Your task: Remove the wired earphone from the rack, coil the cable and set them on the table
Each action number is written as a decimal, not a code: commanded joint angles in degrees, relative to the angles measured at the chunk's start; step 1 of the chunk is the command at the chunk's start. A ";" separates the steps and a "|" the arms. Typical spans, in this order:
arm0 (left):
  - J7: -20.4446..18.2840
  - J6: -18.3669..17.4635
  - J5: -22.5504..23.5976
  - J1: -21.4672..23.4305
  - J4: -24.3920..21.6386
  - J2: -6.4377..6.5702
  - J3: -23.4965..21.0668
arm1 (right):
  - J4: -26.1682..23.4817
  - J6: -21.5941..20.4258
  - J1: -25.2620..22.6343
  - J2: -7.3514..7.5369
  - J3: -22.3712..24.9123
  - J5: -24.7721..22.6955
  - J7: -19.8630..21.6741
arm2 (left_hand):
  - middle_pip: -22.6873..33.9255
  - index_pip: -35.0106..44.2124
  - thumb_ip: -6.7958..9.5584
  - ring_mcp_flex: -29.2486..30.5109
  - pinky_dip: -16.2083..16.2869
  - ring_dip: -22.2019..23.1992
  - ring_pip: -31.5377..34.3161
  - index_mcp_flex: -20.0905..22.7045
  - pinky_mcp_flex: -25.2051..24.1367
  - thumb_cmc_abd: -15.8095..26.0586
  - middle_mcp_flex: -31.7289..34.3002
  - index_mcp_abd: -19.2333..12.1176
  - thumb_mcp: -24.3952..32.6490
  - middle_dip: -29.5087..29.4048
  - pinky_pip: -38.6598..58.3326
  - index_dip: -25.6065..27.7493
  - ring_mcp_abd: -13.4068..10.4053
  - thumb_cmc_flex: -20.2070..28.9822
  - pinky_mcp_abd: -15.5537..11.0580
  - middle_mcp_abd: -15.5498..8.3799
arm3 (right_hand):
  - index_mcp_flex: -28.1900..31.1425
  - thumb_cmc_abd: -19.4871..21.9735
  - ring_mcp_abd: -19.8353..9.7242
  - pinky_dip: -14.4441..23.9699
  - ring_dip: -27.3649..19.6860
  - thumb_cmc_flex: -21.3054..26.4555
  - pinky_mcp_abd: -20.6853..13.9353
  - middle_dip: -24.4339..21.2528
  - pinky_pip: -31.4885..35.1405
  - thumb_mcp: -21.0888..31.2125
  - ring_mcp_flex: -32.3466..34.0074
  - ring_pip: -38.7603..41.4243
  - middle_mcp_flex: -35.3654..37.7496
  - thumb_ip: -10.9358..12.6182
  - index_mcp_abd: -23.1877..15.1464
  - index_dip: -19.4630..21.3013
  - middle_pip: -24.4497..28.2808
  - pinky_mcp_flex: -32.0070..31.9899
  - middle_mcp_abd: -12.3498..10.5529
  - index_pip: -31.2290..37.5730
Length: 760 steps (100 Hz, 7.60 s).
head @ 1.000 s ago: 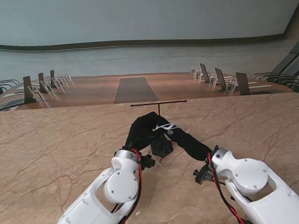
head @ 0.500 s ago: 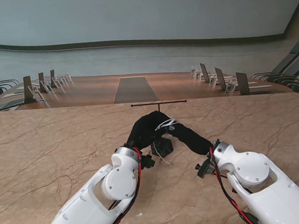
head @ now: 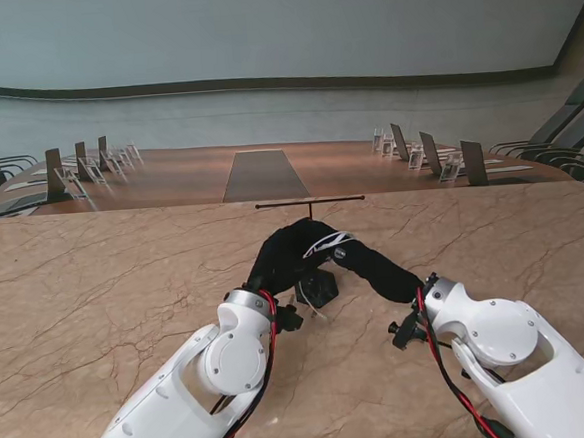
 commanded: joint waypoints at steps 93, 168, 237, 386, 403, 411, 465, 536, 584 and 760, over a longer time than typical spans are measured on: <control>9.46 -0.87 -2.29 1.23 -1.15 -3.34 -1.52 | -1.32 2.80 -3.75 -1.95 -2.22 -2.90 -4.82 | -0.16 0.13 0.48 1.11 2.04 0.90 1.39 4.81 0.27 4.66 -0.07 0.61 -1.34 2.37 1.76 -6.53 0.24 4.85 0.12 0.88 | 4.68 0.04 -9.15 -5.59 -4.65 -0.15 -6.17 -0.20 -6.58 -0.03 -1.01 -1.67 1.97 -1.98 -0.97 -13.84 2.71 2.10 -13.51 -0.94; 0.71 -0.34 -2.99 0.17 0.06 -1.73 2.17 | -0.25 -1.57 3.89 -2.13 -4.77 0.52 -3.44 | -1.84 -2.87 1.46 -3.20 -0.95 0.29 -1.51 7.31 -4.32 -0.45 -2.05 -1.00 2.93 -0.12 -1.74 -11.55 -0.71 8.39 -1.09 1.41 | 4.82 -0.23 -9.04 -5.54 -4.64 0.34 -6.00 -0.20 -6.39 0.19 -1.01 -1.67 1.96 -1.86 -1.28 -13.88 2.71 2.13 -13.39 0.40; 5.21 0.97 -2.79 -0.44 2.76 -3.76 4.02 | -2.51 -1.42 2.69 -3.29 -8.13 0.94 -8.47 | 1.45 1.71 -0.69 0.57 0.94 1.27 0.85 6.98 -0.95 -0.98 0.72 0.14 7.37 -0.39 0.89 -9.31 0.05 4.19 0.40 1.14 | 3.14 -5.68 -9.78 -4.90 1.94 19.34 -5.95 -0.18 16.71 -6.42 -0.57 -0.47 2.17 -0.82 5.28 -7.01 2.74 -0.24 -16.32 39.34; 8.69 -0.86 1.16 3.66 1.15 -3.12 2.76 | -5.85 -7.47 -5.27 -2.44 -2.08 -4.27 -10.78 | 4.40 4.70 -0.90 2.71 1.68 1.26 2.60 7.33 1.32 -2.52 2.22 -0.20 10.75 0.28 2.10 -7.70 -0.40 2.06 1.12 -0.05 | -0.09 -4.69 -10.27 -6.26 -1.39 5.99 -6.82 -0.19 8.67 0.51 -0.69 -1.28 2.12 -0.96 3.74 -12.08 2.73 -1.84 -15.68 32.03; 8.46 -0.25 1.62 3.45 2.41 -3.15 3.32 | -6.82 -8.12 -4.44 -2.30 -2.45 -3.63 -10.18 | 4.37 4.68 -0.92 2.53 1.64 1.27 2.55 7.34 1.06 -2.42 2.10 -0.10 10.68 0.58 2.01 -7.61 -0.33 2.24 1.18 0.06 | -0.10 -4.91 -9.56 -5.72 -1.63 6.09 -6.40 -0.19 7.38 0.85 -0.81 -1.29 2.06 -0.91 4.04 -12.59 2.72 -1.91 -14.80 31.27; 8.89 -0.13 1.97 3.33 3.00 -3.25 3.33 | -7.52 -7.78 -4.55 -2.20 -2.70 -3.10 -9.63 | 4.37 4.74 -0.92 2.59 1.63 1.29 2.57 7.45 1.15 -2.54 2.15 -0.14 10.59 0.72 2.04 -7.54 -0.42 2.34 1.12 -0.03 | -0.16 -5.04 -8.99 -5.38 -1.78 6.31 -6.07 -0.20 6.64 0.98 -0.91 -1.33 2.01 -0.94 4.33 -12.94 2.71 -1.88 -14.14 30.58; 15.14 -0.90 4.43 2.90 5.80 -4.15 1.44 | -12.06 -4.25 -12.96 -1.67 -0.71 -6.06 -9.57 | 4.19 5.15 -1.54 2.18 1.57 1.37 2.29 6.97 0.69 -1.97 1.78 -0.22 9.65 1.37 1.78 -7.31 -0.23 3.08 1.08 -0.15 | 0.24 -4.35 -8.43 -4.44 -2.98 6.96 -5.73 -0.21 3.35 0.27 -0.99 -1.48 1.95 -1.05 4.53 -13.55 2.71 -1.00 -13.23 26.32; 1.19 -7.10 4.58 7.50 -2.16 1.33 -2.18 | -8.31 -5.99 -11.17 -2.30 1.10 -6.51 -11.65 | -1.52 -5.60 -1.17 -1.59 -1.19 -0.39 -0.67 4.81 -2.32 2.39 -1.04 0.29 0.84 1.11 -0.73 -15.51 -1.70 8.16 -1.30 -0.37 | 0.49 -4.10 -8.84 -3.77 -3.36 6.83 -5.85 -0.20 1.49 0.06 -0.94 -1.41 1.98 -0.92 3.85 -12.25 2.71 -0.40 -13.67 24.27; -2.98 -12.02 4.99 6.55 -1.96 2.65 -2.12 | -6.97 -5.26 -9.38 -2.26 1.12 -5.91 -10.65 | -10.57 -32.44 5.46 -8.27 -9.00 -2.26 -6.79 -3.48 -8.99 3.44 -8.94 6.81 0.58 0.81 -5.85 -27.67 -3.49 -3.89 -2.27 -0.20 | 0.48 -3.97 -8.90 -3.04 -3.17 6.83 -5.80 -0.20 0.99 -0.03 -0.95 -1.40 1.99 -0.92 3.61 -11.03 2.72 -0.32 -13.78 24.23; 9.44 -8.19 3.77 3.18 1.26 -2.18 1.14 | -7.13 -1.87 -9.44 -2.32 -1.35 -6.07 -10.49 | -14.12 -9.56 1.05 -5.40 -12.44 -4.85 -6.36 8.16 -6.97 5.31 -4.17 -1.54 -6.25 -0.62 -5.72 -23.86 -1.29 11.83 0.08 1.53 | 0.57 -3.14 -9.03 -1.98 -3.36 6.95 -5.82 -0.20 -0.62 -0.68 -0.95 -1.46 2.00 -0.90 3.44 -9.27 2.72 0.10 -13.91 22.74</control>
